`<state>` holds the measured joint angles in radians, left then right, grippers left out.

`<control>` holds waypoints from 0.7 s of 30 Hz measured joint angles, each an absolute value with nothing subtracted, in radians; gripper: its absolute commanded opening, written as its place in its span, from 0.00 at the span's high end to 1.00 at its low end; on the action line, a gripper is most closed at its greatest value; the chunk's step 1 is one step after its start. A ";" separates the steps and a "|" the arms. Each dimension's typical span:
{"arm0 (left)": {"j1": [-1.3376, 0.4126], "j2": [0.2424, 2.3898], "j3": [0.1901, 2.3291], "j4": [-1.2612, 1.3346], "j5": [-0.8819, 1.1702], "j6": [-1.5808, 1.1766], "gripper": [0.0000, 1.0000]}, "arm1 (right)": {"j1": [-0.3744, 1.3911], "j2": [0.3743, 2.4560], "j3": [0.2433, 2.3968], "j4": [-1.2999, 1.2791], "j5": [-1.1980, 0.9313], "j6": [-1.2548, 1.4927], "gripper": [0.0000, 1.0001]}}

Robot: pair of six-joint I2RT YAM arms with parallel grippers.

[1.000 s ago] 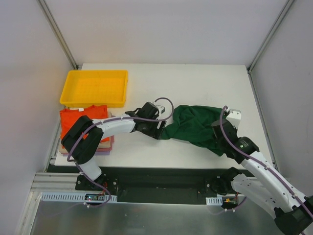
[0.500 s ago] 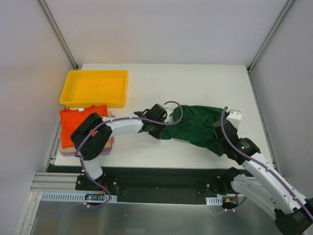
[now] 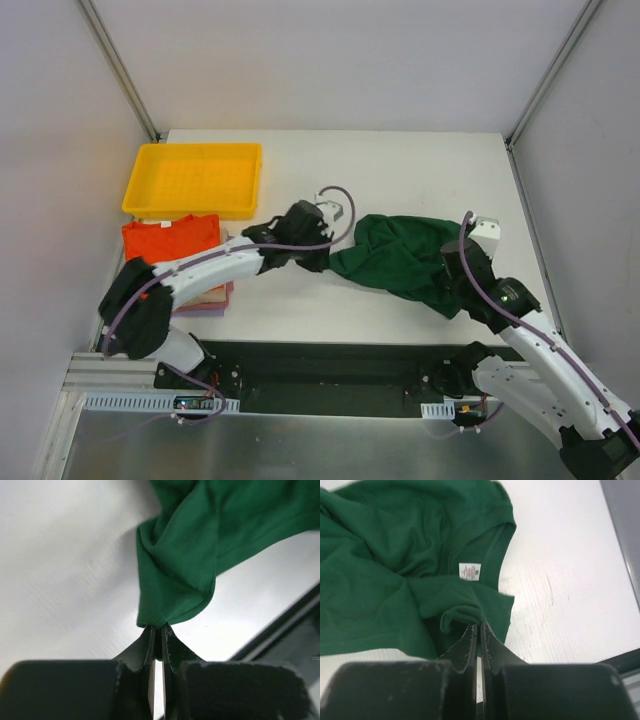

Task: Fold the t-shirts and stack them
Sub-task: Flatten out the tshirt

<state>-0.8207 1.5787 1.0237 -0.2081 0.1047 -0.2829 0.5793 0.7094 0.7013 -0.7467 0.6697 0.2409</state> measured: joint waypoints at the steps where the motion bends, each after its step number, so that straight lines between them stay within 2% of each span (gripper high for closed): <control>1: -0.810 1.526 1.019 -0.208 0.107 -0.298 1.00 | 0.572 0.717 0.734 -0.763 0.674 0.238 1.00; 5: -0.645 1.240 1.011 -0.197 0.148 -0.389 1.00 | 0.543 0.742 0.870 -0.805 0.682 0.216 1.00; 9: -0.503 1.048 1.035 -0.217 0.116 -0.438 1.00 | 0.511 0.757 1.024 -0.831 0.684 0.166 1.00; 21: -0.488 0.977 1.485 -0.420 -0.071 -0.445 1.00 | 0.495 0.854 1.657 -0.905 0.632 -0.013 1.00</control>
<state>-0.4885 0.9771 1.4853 -0.4202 -0.0708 -0.4454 0.4950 0.8543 1.6573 -0.9054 0.6315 -0.0132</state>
